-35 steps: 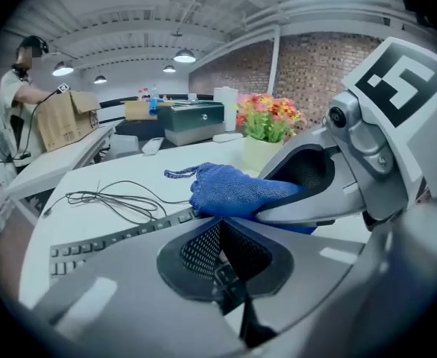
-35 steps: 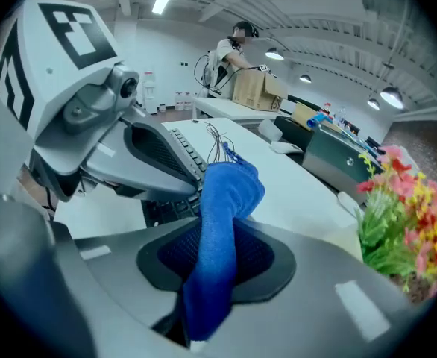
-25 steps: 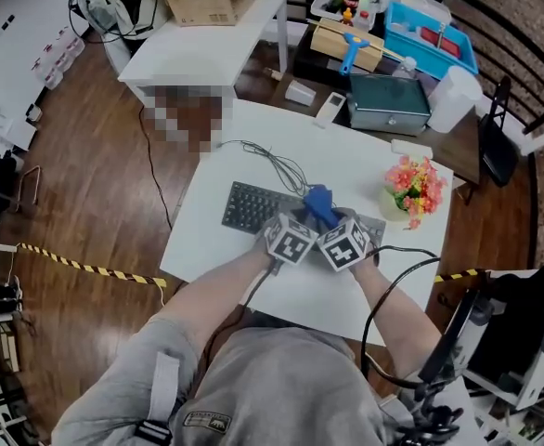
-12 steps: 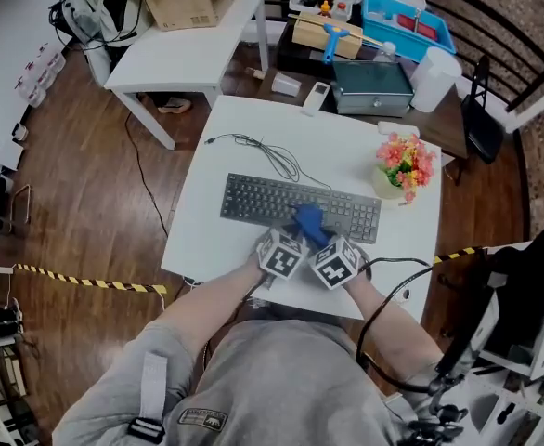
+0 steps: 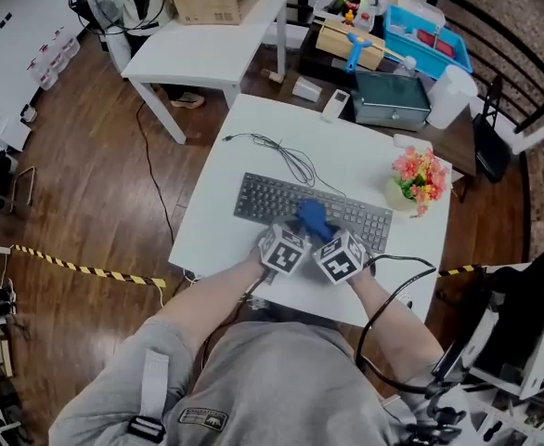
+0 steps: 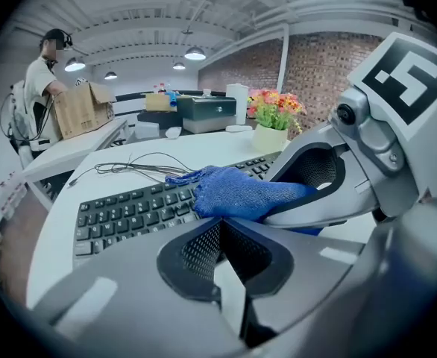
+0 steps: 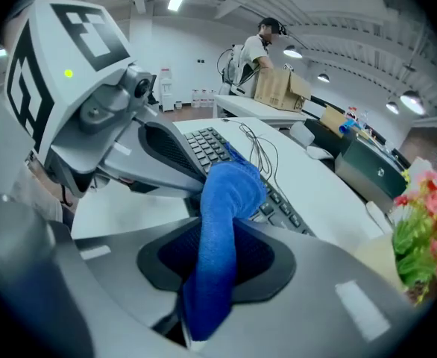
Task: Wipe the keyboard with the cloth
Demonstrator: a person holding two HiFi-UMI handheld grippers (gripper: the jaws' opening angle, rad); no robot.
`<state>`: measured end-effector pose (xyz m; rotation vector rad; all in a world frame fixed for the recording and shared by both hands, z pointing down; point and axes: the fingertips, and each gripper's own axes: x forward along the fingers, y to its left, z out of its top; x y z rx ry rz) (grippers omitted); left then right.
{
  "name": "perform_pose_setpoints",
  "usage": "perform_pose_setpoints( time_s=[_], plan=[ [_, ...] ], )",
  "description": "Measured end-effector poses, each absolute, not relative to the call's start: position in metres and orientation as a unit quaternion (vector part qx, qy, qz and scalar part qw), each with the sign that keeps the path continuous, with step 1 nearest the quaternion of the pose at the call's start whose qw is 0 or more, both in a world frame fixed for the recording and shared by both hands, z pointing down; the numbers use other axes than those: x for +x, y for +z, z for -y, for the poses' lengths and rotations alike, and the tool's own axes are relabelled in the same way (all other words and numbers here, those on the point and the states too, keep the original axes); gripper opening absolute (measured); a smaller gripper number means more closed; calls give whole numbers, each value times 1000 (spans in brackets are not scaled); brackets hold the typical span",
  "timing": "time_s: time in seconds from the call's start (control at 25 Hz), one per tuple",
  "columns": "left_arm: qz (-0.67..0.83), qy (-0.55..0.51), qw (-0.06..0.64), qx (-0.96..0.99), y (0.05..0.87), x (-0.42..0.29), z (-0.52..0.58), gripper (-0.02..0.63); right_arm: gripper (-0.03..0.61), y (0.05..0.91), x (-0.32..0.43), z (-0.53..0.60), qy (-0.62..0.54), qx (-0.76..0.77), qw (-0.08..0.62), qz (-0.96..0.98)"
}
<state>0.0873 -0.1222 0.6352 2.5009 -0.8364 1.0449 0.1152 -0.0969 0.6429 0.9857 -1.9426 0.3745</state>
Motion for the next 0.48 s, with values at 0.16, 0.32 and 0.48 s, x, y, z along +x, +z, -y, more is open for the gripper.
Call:
perform_pose_setpoints(
  time_s=[0.16, 0.32, 0.48],
  plan=[
    [316, 357, 147, 867, 623, 79, 154, -6, 112, 634, 112, 137, 129, 390, 451, 792],
    [339, 353, 154, 858, 618, 70, 181, -6, 112, 635, 113, 170, 122, 383, 454, 795],
    [349, 353, 164, 853, 621, 61, 193, -6, 112, 639, 107, 182, 123, 376, 457, 797]
  ],
)
